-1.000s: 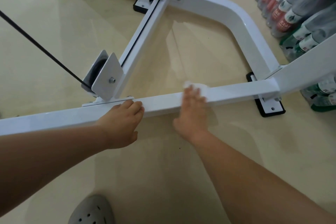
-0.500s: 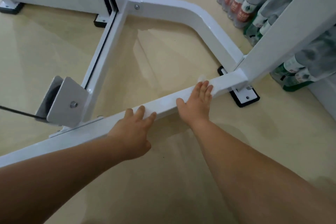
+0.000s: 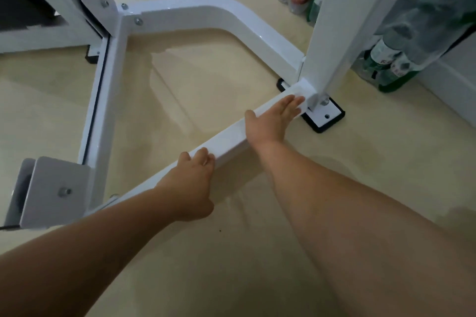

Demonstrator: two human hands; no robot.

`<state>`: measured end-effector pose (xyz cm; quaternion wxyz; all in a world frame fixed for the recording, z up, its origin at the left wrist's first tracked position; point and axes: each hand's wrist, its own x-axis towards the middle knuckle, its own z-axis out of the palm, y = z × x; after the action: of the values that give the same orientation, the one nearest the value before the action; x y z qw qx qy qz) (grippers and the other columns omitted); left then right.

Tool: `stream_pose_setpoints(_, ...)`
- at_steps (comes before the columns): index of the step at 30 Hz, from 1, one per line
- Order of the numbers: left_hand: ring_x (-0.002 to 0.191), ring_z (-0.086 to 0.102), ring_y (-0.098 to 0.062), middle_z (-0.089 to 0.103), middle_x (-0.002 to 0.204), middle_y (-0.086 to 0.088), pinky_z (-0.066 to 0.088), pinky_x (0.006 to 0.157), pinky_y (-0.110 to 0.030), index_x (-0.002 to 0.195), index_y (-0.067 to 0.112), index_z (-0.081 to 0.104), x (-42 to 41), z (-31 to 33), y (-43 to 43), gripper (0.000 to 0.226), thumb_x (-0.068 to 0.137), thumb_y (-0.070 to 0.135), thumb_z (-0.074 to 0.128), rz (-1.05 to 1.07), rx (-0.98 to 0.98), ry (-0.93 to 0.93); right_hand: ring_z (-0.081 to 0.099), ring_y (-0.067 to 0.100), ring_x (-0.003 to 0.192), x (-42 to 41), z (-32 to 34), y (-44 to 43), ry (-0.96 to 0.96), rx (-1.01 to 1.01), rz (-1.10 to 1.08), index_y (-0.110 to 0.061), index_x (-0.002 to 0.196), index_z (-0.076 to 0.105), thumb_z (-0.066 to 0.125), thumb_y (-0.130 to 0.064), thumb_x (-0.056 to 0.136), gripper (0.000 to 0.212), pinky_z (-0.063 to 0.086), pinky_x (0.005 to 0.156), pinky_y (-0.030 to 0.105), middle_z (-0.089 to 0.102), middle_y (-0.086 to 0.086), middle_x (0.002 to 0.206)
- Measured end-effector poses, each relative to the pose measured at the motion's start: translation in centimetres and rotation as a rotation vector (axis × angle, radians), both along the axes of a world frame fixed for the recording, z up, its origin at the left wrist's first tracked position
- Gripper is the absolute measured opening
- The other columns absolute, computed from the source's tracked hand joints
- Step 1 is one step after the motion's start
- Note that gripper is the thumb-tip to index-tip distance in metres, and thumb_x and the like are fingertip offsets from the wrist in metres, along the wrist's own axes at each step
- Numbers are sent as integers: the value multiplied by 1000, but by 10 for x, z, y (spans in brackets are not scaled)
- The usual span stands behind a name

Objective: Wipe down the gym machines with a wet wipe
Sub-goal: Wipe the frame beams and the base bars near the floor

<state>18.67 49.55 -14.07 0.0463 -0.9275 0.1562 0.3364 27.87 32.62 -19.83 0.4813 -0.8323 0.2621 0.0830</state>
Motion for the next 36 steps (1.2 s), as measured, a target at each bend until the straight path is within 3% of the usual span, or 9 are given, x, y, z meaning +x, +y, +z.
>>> stream_pose_setpoints(4, 115, 36, -29, 26, 146, -5, 47, 96, -35, 151, 11, 30, 2, 1, -8, 84, 77, 35, 62, 55, -24, -40, -11, 23, 156, -30, -6, 30, 23, 238, -50, -4, 151, -31, 61, -29, 96, 111, 15, 118, 21, -42, 5, 159)
stream_pose_setpoints(13, 125, 29, -28, 15, 152, -3, 47, 101, -34, 155, 9, 18, -5, -2, -13, 85, 83, 27, 57, 68, -20, -76, 26, 27, 151, 4, -20, -14, -40, 495, -273, -13, 155, -28, 65, -33, 82, 120, 27, 123, 43, 3, 6, 169)
stream_pose_setpoints(17, 128, 28, -28, 11, 156, -5, 45, 102, -32, 157, 9, 14, -6, -1, -13, 86, 84, 28, 56, 55, -5, -70, 6, 24, 156, 15, -7, -23, -105, 533, -321, -13, 154, -30, 63, -18, 94, 111, 14, 127, 43, -19, 1, 169)
stream_pose_setpoints(21, 126, 29, -28, 14, 156, -5, 46, 101, -33, 157, 9, 16, -3, 1, -12, 86, 84, 30, 56, 23, 5, -74, -20, 12, 152, -19, -18, 13, -70, 468, -155, -8, 153, -30, 64, -20, 95, 112, -9, 114, 16, -35, 0, 163)
stream_pose_setpoints(23, 127, 29, -28, 12, 157, -5, 47, 101, -34, 157, 9, 15, -3, 1, -11, 88, 83, 30, 57, 27, 7, -66, -17, 13, 154, -16, -22, 10, -75, 445, -147, -7, 154, -30, 66, -20, 93, 113, -8, 117, 16, -31, 2, 165)
stream_pose_setpoints(26, 128, 28, -29, 9, 158, -5, 46, 101, -34, 157, 9, 13, -5, -1, -11, 88, 83, 29, 56, 27, 13, -64, 6, 25, 157, 12, -18, -24, -74, 494, -286, -14, 154, -29, 65, -31, 85, 118, 14, 128, 42, -12, 3, 170)
stream_pose_setpoints(28, 128, 27, -29, 8, 158, -5, 46, 101, -34, 157, 9, 13, -6, -2, -11, 87, 84, 29, 56, 32, 12, -65, 6, 22, 157, 22, -12, -39, -62, 514, -303, -16, 155, -29, 61, -28, 89, 112, 15, 127, 45, -14, -2, 170)
stream_pose_setpoints(32, 122, 31, -28, 15, 155, -4, 47, 95, -34, 156, 10, 17, -3, -1, -7, 84, 84, 28, 55, 13, -1, -74, -18, 15, 154, -11, 0, -10, -76, 389, -104, -6, 153, -30, 61, -19, 97, 107, -8, 115, 16, -37, 2, 162)
stream_pose_setpoints(36, 124, 34, -29, 18, 159, -2, 45, 100, -35, 159, 18, 19, 5, 0, 5, 84, 84, 27, 56, 6, -27, -62, -29, 8, 147, -76, -14, 40, -28, 308, 202, -9, 150, -35, 63, -24, 96, 113, -2, 117, 19, -43, 1, 158)
